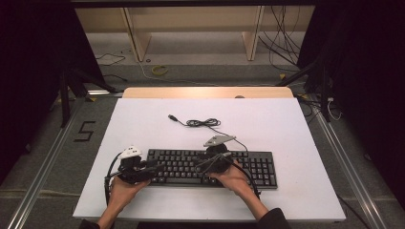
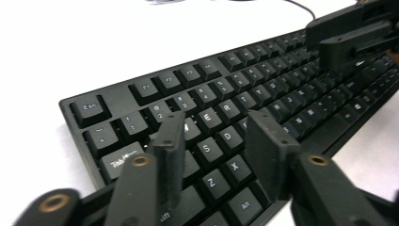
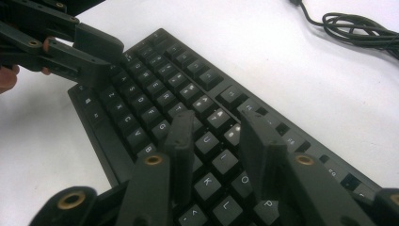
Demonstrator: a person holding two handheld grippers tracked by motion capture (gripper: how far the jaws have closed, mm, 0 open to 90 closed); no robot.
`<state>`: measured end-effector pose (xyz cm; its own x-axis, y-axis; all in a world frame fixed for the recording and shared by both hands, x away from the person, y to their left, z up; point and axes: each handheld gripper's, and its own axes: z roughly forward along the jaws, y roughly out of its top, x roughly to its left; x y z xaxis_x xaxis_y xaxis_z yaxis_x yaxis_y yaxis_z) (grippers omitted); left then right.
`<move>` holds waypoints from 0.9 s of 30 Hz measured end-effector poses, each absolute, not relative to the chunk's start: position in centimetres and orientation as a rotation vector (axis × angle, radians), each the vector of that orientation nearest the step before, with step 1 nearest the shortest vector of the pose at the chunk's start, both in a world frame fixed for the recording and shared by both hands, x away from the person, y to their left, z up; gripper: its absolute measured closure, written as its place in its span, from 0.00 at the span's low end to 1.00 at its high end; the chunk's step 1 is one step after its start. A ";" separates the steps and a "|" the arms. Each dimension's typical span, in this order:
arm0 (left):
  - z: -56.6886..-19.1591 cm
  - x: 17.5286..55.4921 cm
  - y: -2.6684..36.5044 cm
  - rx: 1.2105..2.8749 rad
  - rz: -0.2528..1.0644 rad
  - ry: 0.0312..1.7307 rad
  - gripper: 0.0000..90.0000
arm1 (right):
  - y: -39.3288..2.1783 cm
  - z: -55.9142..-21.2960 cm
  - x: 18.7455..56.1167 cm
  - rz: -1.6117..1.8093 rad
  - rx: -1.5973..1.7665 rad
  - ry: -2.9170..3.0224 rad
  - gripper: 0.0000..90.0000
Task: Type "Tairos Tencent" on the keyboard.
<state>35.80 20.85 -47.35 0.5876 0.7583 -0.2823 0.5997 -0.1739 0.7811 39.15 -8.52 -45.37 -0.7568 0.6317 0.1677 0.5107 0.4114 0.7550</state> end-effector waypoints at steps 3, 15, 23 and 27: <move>-47.3 35.7 20.8 1.852 0.217 1.095 0.54 | -8.5 -45.4 39.1 1.264 1.026 2.520 0.76; -47.1 35.5 20.8 1.802 0.256 1.053 0.42 | -8.3 -45.7 39.2 1.247 1.026 2.523 0.89; -47.1 35.5 20.8 1.789 0.255 1.042 0.40 | -8.2 -46.1 39.3 1.222 1.040 2.525 0.96; -47.2 35.5 20.7 1.791 0.250 1.035 0.38 | -8.0 -46.4 39.3 1.204 1.042 2.531 0.96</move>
<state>35.46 20.66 -47.16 0.6105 0.7413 -0.2788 0.5321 -0.1232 0.8377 39.29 -8.04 -46.36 -0.7472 0.6472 0.1512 0.5256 0.4361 0.7304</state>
